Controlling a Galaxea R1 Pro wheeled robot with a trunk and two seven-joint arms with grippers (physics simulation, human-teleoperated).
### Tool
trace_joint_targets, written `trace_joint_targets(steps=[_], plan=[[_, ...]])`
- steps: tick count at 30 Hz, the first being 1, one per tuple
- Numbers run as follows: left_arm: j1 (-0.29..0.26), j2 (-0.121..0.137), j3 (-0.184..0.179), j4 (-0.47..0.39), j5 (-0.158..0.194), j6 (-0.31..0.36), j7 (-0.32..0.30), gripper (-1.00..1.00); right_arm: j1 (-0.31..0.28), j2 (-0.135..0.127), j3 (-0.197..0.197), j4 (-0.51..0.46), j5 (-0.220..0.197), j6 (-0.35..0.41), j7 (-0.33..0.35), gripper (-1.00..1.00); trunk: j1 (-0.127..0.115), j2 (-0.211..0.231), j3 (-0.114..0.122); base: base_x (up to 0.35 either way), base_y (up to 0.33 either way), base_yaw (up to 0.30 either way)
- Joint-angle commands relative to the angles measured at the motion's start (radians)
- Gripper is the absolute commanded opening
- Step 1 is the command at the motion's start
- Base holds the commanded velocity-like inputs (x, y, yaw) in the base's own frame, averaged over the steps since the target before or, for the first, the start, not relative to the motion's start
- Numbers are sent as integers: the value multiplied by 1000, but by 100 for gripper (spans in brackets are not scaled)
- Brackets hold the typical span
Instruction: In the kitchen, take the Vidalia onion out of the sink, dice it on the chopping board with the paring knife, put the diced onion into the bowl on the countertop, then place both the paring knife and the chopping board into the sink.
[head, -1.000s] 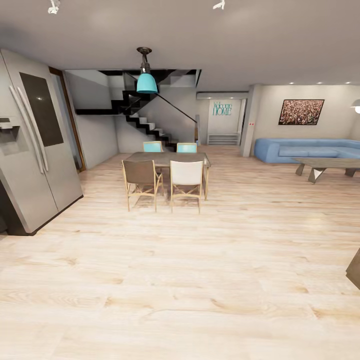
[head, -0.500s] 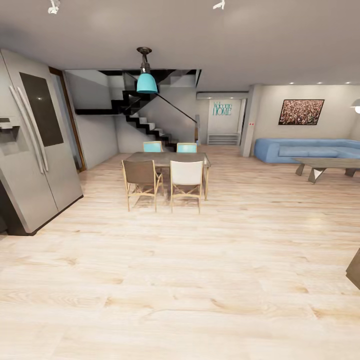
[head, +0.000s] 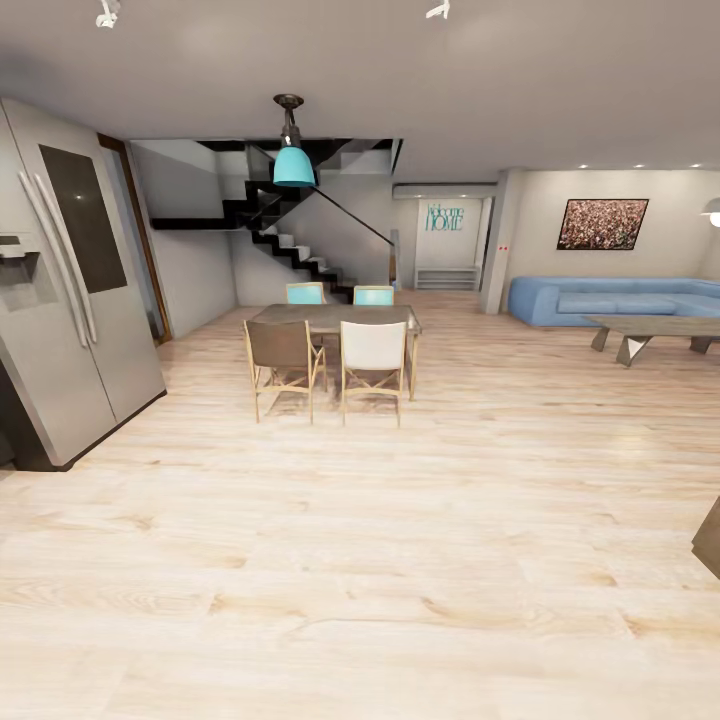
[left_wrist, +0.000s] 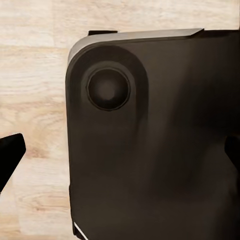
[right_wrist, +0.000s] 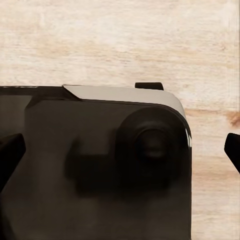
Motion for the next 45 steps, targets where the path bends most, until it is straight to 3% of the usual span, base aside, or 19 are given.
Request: trace_joint_targets(steps=[1,10,14,23,26,30,45], plan=[[0,0,1,-5,-1,-4,0,100,0,0,0,1,0,-4,-1,100,0,0,-1,0,0,0],[0,5,0,-84,-1,-8,0,100,0,0,0,-24,0,-18,-1,100,0,0,-1,0,0,0],[0,8,1,-161,-2,-8,1,100,0,-3,-1,-65,0,-33,0,100,0,0,-1,0,0,0],[0,19,1,-374,-3,-6,1,100,0,-3,1,-357,5,-62,0,100,0,0,-1,0,0,0],[0,39,1,-469,-3,-6,2,100,0,-5,1,-499,5,-67,3,100,0,0,-1,0,0,0],[0,51,2,-536,0,-6,2,100,0,-5,0,-574,4,-69,5,100,0,0,-1,0,0,0],[0,53,2,-542,3,-34,0,100,0,-3,2,-596,5,-105,3,100,0,0,-1,0,0,0]])
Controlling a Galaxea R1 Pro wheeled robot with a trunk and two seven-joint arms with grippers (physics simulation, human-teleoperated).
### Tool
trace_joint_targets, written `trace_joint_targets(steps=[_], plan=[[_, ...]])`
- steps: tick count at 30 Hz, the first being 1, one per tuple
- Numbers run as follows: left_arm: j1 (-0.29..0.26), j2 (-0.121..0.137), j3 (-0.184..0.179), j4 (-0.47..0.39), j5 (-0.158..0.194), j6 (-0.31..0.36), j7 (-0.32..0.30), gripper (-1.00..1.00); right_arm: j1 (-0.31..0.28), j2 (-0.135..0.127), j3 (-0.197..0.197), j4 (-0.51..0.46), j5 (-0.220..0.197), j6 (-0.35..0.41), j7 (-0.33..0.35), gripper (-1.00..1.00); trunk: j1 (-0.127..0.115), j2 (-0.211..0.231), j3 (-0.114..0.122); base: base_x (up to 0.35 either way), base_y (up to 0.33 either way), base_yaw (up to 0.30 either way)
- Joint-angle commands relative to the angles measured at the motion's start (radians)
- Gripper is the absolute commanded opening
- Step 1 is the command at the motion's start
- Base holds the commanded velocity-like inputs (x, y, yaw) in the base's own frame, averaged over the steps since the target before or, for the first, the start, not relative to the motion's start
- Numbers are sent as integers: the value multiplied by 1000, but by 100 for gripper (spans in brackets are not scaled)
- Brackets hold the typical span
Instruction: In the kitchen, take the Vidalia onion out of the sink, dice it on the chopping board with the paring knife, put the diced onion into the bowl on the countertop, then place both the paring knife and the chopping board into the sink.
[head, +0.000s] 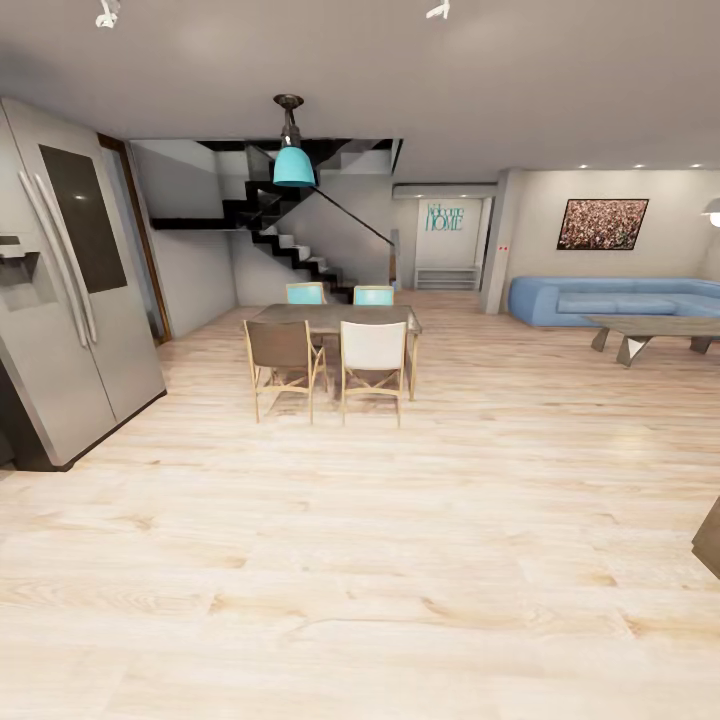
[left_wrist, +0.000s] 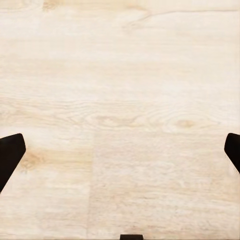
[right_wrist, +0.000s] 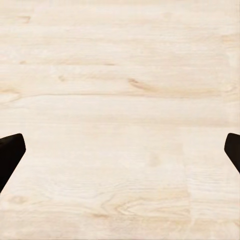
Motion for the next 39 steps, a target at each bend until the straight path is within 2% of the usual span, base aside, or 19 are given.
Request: trace_joint_targets(steps=[1,39], plan=[[0,0,1,0,0,-6,0,100,0,0,0,1,0,-3,-1,100,0,0,-1,0,0,0],[0,1,-1,28,0,-25,-2,100,0,3,0,3,0,-4,-5,100,0,0,-1,0,0,0]])
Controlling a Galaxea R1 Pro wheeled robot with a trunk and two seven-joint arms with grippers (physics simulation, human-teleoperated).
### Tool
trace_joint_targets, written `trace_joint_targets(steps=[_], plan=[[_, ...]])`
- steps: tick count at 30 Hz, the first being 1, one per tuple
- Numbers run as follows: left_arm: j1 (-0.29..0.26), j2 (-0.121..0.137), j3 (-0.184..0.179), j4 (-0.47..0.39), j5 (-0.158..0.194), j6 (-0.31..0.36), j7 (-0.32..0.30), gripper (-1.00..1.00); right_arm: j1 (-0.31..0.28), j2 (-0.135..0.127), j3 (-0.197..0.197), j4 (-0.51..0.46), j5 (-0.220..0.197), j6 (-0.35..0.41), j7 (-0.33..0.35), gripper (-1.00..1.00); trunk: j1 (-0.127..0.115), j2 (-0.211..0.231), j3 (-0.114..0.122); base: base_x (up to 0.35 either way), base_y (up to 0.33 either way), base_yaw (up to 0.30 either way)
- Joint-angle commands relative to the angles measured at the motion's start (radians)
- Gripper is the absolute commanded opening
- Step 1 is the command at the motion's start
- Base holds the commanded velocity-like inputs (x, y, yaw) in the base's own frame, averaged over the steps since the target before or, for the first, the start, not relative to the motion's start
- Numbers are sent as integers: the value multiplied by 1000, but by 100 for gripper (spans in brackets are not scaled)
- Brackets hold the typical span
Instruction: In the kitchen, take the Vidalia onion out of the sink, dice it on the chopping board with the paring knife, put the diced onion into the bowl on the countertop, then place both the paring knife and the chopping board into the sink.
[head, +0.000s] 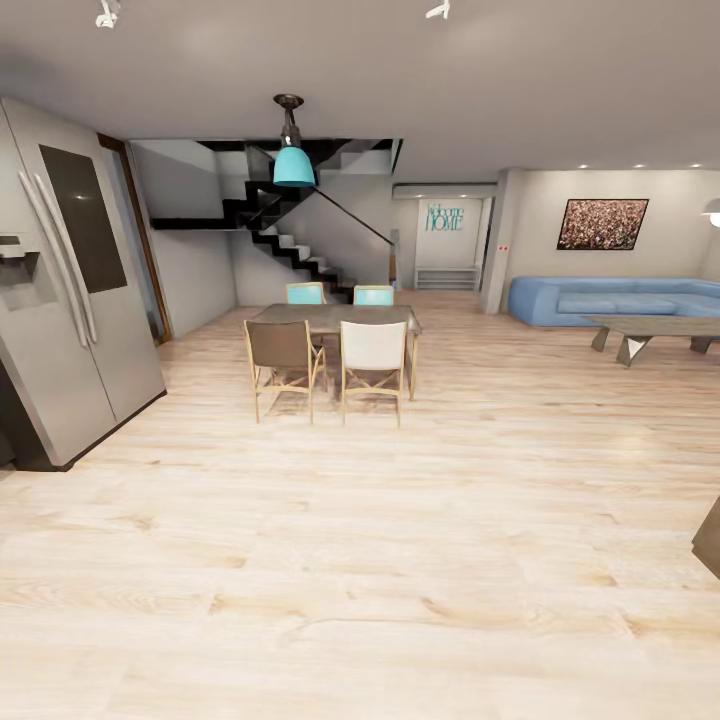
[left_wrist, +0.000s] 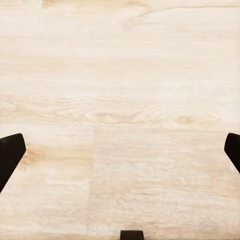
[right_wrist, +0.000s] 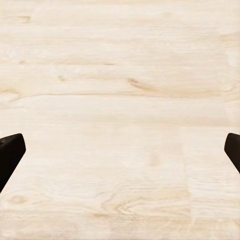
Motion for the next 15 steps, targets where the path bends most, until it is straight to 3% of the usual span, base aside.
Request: trace_joint_targets(steps=[1,15], plan=[[0,0,0,0,0,-2,0,100,0,0,0,1,0,-3,-1,100,0,0,-1,0,0,0],[0,-1,0,10,-1,-2,0,100,0,-1,-2,2,0,-3,-1,100,0,0,-1,0,0,0]])
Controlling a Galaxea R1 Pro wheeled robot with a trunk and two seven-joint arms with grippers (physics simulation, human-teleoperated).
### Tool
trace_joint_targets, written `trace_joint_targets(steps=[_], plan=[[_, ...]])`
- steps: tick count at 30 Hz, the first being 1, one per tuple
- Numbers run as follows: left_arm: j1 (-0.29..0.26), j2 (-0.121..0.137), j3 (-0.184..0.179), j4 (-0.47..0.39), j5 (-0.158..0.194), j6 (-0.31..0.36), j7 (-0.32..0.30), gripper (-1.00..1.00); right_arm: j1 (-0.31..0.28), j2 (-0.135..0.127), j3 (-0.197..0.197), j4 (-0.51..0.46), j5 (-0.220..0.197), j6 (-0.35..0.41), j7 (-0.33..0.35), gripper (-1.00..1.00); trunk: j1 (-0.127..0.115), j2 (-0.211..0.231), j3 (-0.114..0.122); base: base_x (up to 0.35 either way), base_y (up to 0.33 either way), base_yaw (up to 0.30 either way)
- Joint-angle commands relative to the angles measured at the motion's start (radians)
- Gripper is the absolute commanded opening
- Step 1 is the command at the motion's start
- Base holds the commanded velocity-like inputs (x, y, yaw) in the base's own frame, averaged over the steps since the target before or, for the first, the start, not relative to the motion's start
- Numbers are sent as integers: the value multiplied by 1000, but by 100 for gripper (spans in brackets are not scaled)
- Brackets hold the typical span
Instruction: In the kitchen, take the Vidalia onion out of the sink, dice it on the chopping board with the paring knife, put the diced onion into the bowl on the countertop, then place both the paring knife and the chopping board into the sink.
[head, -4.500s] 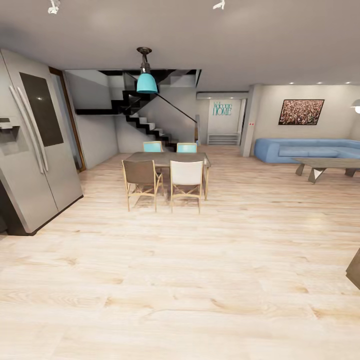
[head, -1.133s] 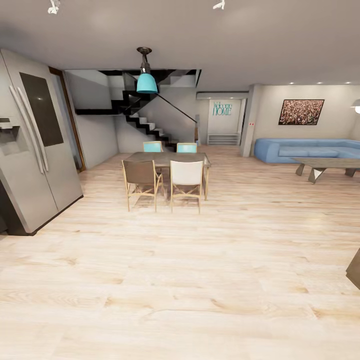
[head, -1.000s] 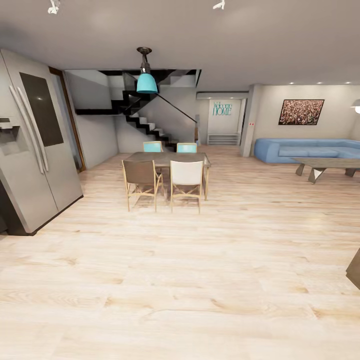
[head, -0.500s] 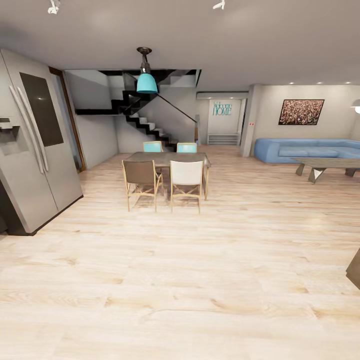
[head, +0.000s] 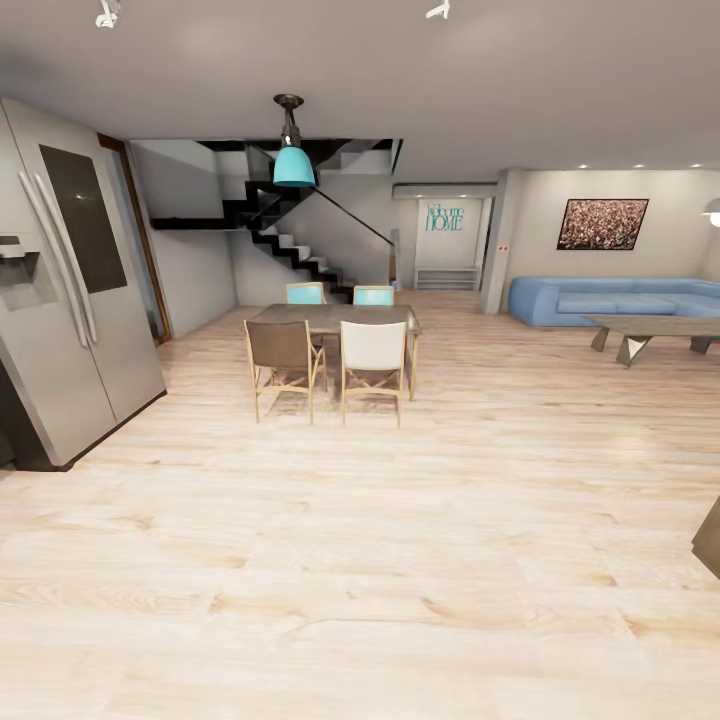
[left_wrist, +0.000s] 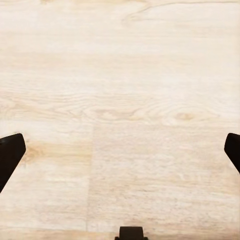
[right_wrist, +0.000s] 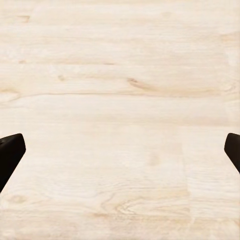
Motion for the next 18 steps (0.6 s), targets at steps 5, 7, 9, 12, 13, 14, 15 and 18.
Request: trace_joint_targets(steps=[5,7,9,12,13,14,15,18], plan=[[0,0,0,2,0,-2,0,100,0,-1,0,4,0,-3,-1,100,0,0,-1,0,0,0],[0,-1,0,6,0,-2,0,100,0,-1,0,4,0,-3,-1,100,0,0,-1,0,0,0],[0,-1,0,7,0,-2,0,100,0,-1,1,5,0,-3,-1,100,0,0,-1,0,0,0],[0,-1,0,8,0,-2,0,100,0,-1,0,6,0,-3,-1,100,0,0,-1,0,0,0],[0,-1,0,8,0,-2,0,100,0,-1,0,6,0,-3,-1,100,0,0,-1,0,0,0],[0,-1,0,8,0,-2,0,100,0,-1,0,6,0,-3,-1,100,0,0,-1,0,0,0],[0,-1,0,8,0,-2,0,100,0,-1,1,6,0,-3,-1,100,0,0,-1,0,0,0],[0,-1,0,8,0,-2,0,100,0,0,0,6,0,-3,-1,100,0,0,-1,0,0,0]])
